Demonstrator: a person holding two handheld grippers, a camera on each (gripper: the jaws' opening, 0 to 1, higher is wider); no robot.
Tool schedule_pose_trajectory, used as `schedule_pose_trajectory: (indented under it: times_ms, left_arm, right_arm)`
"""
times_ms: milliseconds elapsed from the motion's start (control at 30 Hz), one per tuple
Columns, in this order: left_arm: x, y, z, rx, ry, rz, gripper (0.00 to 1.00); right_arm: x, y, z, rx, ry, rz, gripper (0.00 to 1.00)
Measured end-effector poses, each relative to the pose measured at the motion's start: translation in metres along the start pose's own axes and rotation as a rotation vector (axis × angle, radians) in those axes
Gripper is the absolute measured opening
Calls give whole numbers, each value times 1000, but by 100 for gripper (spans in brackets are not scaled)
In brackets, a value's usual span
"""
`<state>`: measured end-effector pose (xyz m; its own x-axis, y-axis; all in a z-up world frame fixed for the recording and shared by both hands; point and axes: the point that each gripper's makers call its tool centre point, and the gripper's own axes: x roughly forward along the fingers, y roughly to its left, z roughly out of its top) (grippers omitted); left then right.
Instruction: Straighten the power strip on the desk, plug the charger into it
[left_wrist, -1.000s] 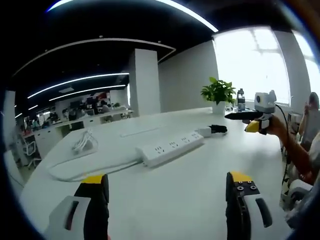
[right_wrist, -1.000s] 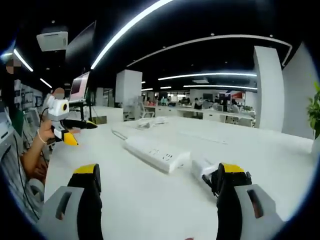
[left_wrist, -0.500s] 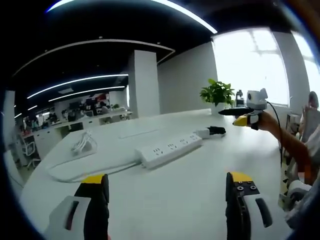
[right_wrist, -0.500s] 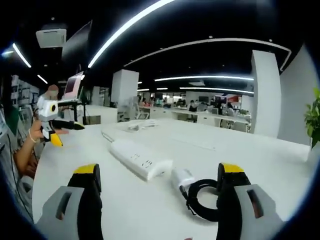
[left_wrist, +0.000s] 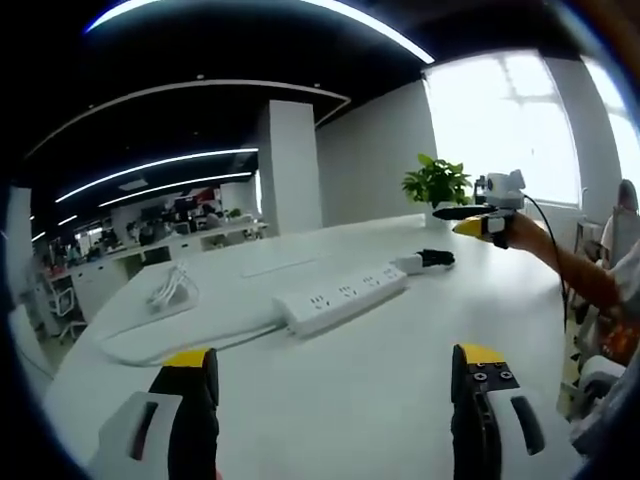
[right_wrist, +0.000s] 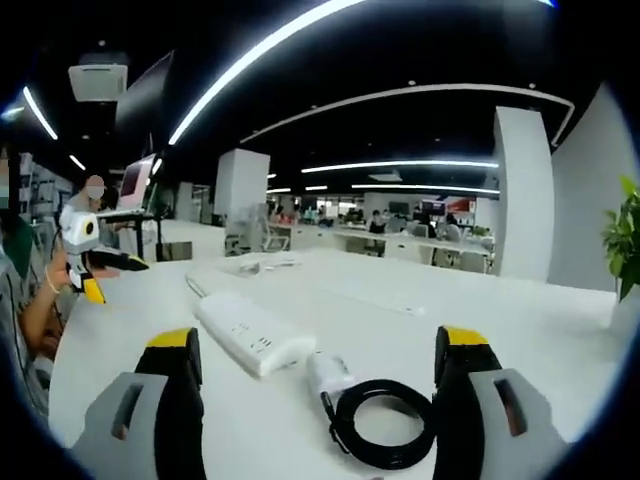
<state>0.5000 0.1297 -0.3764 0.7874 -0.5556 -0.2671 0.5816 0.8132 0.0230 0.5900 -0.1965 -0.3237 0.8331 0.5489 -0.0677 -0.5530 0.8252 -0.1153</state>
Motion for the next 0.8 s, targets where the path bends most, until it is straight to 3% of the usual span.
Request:
schedule_pose_trajectory:
  times_ms: [200, 433, 800]
  left_arm:
    - [-2, 0, 2, -3, -9, -2, 99]
    - [-3, 0, 4, -4, -16, -4, 99]
    - [-2, -4, 4, -11, -22, -22, 98]
  right_arm:
    - [1, -15, -4, -2, -9, -19, 93]
    - [1, -21, -12, -31, 28, -3, 88]
    - [-2, -21, -19, -19, 45, 39, 65]
